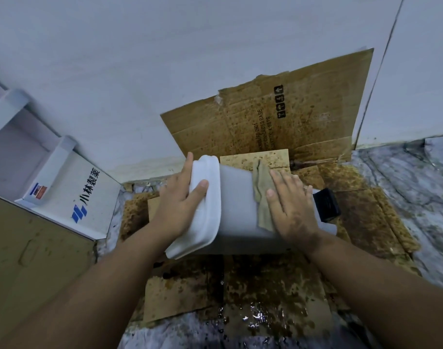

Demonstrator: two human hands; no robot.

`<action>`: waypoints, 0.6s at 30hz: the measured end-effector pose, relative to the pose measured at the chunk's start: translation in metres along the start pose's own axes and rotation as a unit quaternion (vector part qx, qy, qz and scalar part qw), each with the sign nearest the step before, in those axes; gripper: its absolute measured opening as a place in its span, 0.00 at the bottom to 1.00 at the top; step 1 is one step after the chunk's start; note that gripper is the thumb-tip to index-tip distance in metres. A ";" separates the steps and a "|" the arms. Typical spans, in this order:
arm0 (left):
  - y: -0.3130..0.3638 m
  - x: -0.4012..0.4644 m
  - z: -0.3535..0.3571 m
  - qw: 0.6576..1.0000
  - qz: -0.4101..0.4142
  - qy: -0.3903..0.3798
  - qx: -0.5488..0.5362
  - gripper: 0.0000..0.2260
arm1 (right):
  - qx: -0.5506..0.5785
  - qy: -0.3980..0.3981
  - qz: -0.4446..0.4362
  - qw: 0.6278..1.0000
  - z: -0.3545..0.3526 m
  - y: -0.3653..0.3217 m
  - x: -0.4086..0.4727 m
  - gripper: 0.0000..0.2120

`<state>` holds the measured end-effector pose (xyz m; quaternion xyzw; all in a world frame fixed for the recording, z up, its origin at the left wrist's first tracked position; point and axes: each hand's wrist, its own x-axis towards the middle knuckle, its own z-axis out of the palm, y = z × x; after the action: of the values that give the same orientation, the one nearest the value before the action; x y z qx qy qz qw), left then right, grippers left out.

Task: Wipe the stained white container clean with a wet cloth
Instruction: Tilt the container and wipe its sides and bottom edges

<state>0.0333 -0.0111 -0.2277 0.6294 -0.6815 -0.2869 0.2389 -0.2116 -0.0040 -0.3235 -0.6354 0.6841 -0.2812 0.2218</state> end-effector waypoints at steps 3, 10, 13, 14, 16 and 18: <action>-0.006 0.003 0.009 0.999 -0.011 0.019 -0.039 0.33 | 0.012 -0.007 -0.025 1.000 0.009 -0.057 -0.008 0.37; -0.003 0.009 0.016 0.991 -0.004 0.023 -0.135 0.34 | 0.089 -0.013 -0.162 0.983 0.006 -0.058 -0.005 0.30; -0.001 0.010 0.019 0.991 -0.009 0.033 -0.131 0.34 | 0.061 0.009 -0.067 0.996 0.004 0.010 0.014 0.32; 0.001 0.010 0.021 0.991 -0.009 0.034 -0.128 0.34 | 0.055 0.012 -0.015 0.998 0.002 0.026 0.017 0.34; 0.004 0.010 0.024 0.992 -0.001 0.036 -0.120 0.33 | 0.035 0.012 0.057 0.998 0.002 0.038 0.021 0.37; 0.005 0.010 0.025 0.993 0.009 0.033 -0.114 0.33 | 0.011 0.019 0.072 0.997 0.003 0.015 0.022 0.40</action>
<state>0.0115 -0.0186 -0.2429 0.6006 -0.6419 -0.3399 0.3343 -0.2227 -0.0253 -0.3346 -0.5764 0.7290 -0.2843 0.2354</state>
